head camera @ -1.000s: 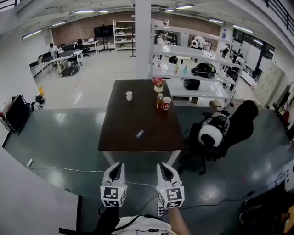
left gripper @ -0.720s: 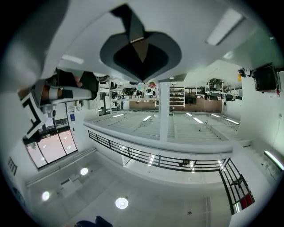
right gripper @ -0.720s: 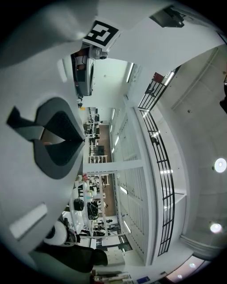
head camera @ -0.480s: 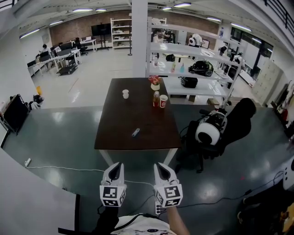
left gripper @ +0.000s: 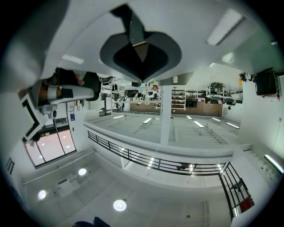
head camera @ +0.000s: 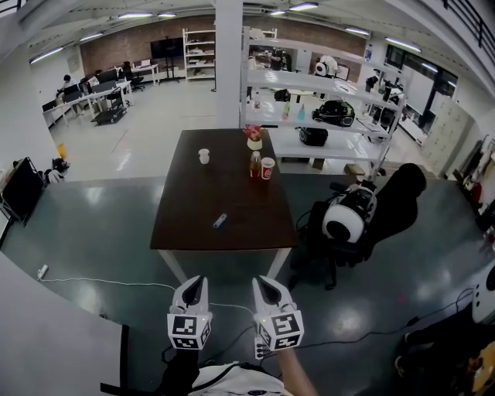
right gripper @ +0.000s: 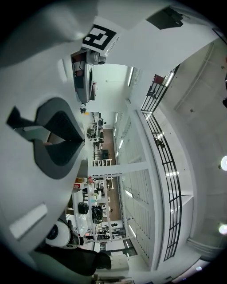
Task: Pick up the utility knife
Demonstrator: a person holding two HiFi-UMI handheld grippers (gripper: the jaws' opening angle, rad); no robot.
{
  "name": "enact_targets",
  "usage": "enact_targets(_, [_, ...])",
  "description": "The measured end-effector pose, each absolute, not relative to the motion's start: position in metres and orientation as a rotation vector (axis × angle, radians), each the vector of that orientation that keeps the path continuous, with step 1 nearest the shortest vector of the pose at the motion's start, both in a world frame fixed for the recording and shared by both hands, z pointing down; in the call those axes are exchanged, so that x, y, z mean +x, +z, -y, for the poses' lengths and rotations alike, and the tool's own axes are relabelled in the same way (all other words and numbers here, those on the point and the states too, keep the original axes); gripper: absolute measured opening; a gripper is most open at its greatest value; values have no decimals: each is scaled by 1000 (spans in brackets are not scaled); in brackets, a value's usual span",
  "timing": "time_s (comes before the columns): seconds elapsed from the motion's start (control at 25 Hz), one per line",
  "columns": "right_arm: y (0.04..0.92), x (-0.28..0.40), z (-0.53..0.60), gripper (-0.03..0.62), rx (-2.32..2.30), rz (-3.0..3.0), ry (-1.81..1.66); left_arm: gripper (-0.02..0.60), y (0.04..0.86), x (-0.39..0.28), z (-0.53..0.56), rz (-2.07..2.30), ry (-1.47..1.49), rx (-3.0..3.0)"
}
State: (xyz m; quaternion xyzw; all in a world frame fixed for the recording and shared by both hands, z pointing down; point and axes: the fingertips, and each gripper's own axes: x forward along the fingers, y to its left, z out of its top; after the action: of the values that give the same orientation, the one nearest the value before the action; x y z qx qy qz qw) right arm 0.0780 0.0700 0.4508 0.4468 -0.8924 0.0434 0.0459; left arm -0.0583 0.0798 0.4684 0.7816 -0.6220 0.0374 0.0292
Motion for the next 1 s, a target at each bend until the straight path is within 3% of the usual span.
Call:
enact_targets(0.56, [463,90,-70,2,1298,2745,210,-2,493,-51,-97,1937,157,2318])
enact_targets(1.0, [451,62,-39,2,1317,2737,170,-2,480,-71,-54,1904,116,2372])
